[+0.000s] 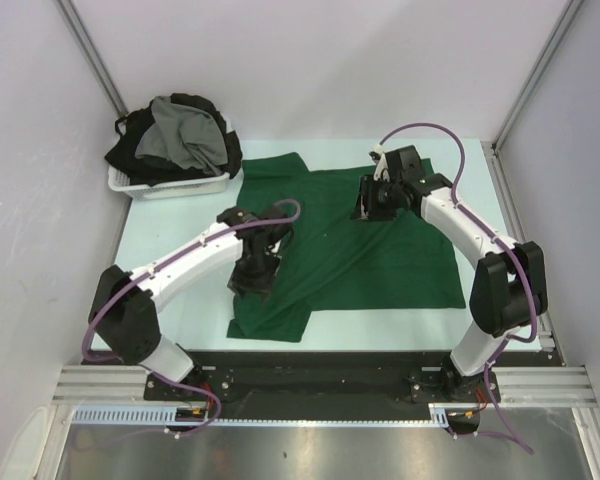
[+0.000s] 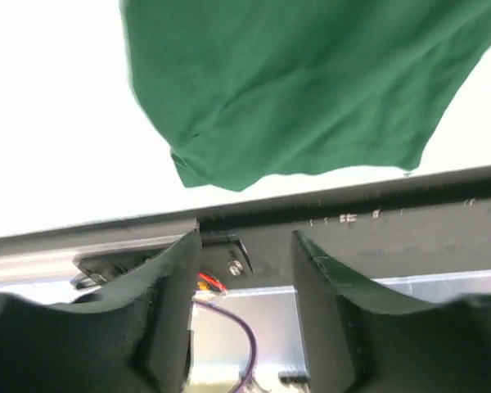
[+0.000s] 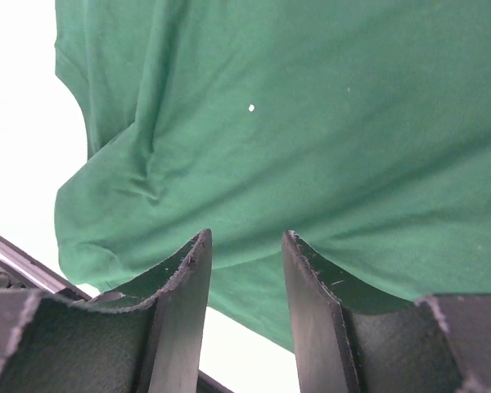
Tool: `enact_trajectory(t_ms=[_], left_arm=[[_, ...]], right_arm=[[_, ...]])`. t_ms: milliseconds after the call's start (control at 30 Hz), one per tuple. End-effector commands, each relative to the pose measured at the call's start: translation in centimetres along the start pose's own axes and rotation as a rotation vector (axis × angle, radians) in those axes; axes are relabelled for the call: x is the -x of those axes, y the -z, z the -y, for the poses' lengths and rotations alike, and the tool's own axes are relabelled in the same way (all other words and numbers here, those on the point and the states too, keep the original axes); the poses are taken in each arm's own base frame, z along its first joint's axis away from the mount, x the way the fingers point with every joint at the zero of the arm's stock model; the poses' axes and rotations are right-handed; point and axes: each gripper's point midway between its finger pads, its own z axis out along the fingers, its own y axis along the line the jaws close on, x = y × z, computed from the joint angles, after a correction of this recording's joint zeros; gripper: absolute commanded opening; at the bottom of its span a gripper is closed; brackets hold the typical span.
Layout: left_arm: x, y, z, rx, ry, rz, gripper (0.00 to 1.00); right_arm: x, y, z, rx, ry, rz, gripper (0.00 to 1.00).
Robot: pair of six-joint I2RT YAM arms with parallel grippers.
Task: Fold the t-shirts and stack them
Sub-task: Flatten out the tshirt
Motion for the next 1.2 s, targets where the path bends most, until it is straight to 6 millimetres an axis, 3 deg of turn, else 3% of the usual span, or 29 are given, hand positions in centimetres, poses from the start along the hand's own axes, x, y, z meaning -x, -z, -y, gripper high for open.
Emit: enact_trajectory(t_ms=[0, 133, 200, 367, 467, 500, 567, 600, 633, 667, 700, 733, 867, 1167], left_arm=[[3.2, 2.2, -1.0, 0.092, -0.011, 0.106, 0.62], [6.0, 2.8, -1.9, 0.16, 0.007, 0.207, 0.75], [8.1, 1.8, -2.1, 0.185, 0.02, 0.245, 0.74], [12.7, -1.8, -2.6, 0.193, 0.066, 0.258, 0.65], [17.0, -3.5, -4.1, 0.213, 0.113, 0.312, 0.61], [18.6, -3.1, -4.3, 0.213, 0.129, 0.341, 0.59], [20.4, -4.5, -5.3, 0.232, 0.147, 0.339, 0.51], [22.0, -3.9, -5.3, 0.221, 0.159, 0.372, 0.47], [22.8, -3.9, -5.4, 0.215, 0.157, 0.385, 0.31], [24.2, -3.9, -5.5, 0.209, 0.166, 0.408, 0.24], [24.8, -3.8, -5.6, 0.209, 0.171, 0.416, 0.16], [25.4, -3.8, -5.8, 0.21, 0.174, 0.422, 0.0], [27.1, -4.5, -5.9, 0.21, 0.171, 0.435, 0.0], [27.0, -7.9, -8.9, 0.228, 0.214, 0.372, 0.0]], right_arm=[[1.6, 0.6, -0.8, 0.027, 0.025, 0.033, 0.46], [1.5, 0.8, -0.6, 0.023, 0.027, 0.037, 0.46], [1.4, 0.8, -0.6, 0.021, 0.027, 0.034, 0.46], [1.9, 1.1, 0.1, -0.012, 0.036, 0.054, 0.45], [2.5, 1.3, 0.4, -0.036, 0.04, 0.064, 0.44], [2.4, 1.3, 0.4, -0.04, 0.043, 0.06, 0.44], [2.5, 1.6, 0.8, -0.057, 0.044, 0.061, 0.44], [2.5, 1.6, 0.9, -0.059, 0.045, 0.062, 0.43], [2.4, 1.8, 1.3, -0.068, 0.038, 0.06, 0.43], [2.2, 1.8, 1.5, -0.072, 0.035, 0.057, 0.43], [2.1, 1.8, 1.6, -0.072, 0.036, 0.054, 0.42], [1.9, 1.8, 1.8, -0.081, 0.033, 0.051, 0.42], [2.2, 1.8, 2.3, -0.09, 0.028, 0.053, 0.42], [2.6, 1.7, 3.2, -0.115, 0.018, 0.053, 0.42]])
